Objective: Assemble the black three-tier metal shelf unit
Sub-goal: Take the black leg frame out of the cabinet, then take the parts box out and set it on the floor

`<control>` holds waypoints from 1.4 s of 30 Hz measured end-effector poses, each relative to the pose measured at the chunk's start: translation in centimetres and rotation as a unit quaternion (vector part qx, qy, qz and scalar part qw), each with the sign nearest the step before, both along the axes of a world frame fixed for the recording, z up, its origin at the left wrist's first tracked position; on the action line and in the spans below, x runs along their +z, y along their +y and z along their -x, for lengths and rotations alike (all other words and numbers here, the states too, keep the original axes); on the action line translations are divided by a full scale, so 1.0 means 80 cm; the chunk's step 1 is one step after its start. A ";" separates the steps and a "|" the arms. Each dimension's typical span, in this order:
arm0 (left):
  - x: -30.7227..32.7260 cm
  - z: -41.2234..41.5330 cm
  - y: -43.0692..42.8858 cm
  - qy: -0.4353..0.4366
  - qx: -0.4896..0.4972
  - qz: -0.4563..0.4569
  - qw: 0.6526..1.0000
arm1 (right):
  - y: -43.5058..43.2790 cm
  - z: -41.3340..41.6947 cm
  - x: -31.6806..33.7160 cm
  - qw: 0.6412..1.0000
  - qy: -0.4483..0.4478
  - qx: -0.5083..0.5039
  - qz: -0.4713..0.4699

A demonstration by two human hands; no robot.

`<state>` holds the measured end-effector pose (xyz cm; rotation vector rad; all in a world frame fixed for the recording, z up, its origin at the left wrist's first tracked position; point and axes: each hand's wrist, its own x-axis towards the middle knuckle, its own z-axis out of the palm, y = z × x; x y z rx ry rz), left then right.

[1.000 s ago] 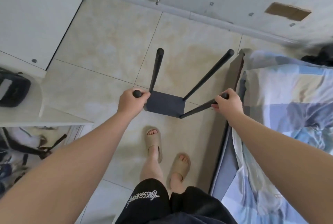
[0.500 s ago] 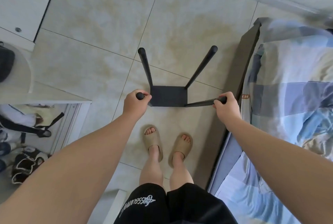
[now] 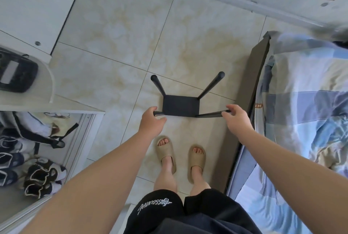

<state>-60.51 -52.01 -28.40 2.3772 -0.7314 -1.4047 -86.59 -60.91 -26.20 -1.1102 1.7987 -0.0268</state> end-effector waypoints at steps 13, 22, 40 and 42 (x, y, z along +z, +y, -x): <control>0.153 0.028 0.135 -0.230 -0.123 0.037 0.965 | 0.060 -0.045 0.145 0.855 0.005 0.489 0.173; 0.227 -0.011 0.258 -0.316 -0.015 0.038 0.948 | 0.120 -0.175 0.221 0.650 0.014 0.714 0.260; 0.283 -0.306 0.529 -0.351 0.208 0.034 0.912 | 0.363 -0.583 0.276 0.515 -0.052 0.779 0.353; 0.289 -0.339 0.543 -0.353 0.224 0.035 0.908 | 0.379 -0.621 0.283 0.514 -0.047 0.781 0.352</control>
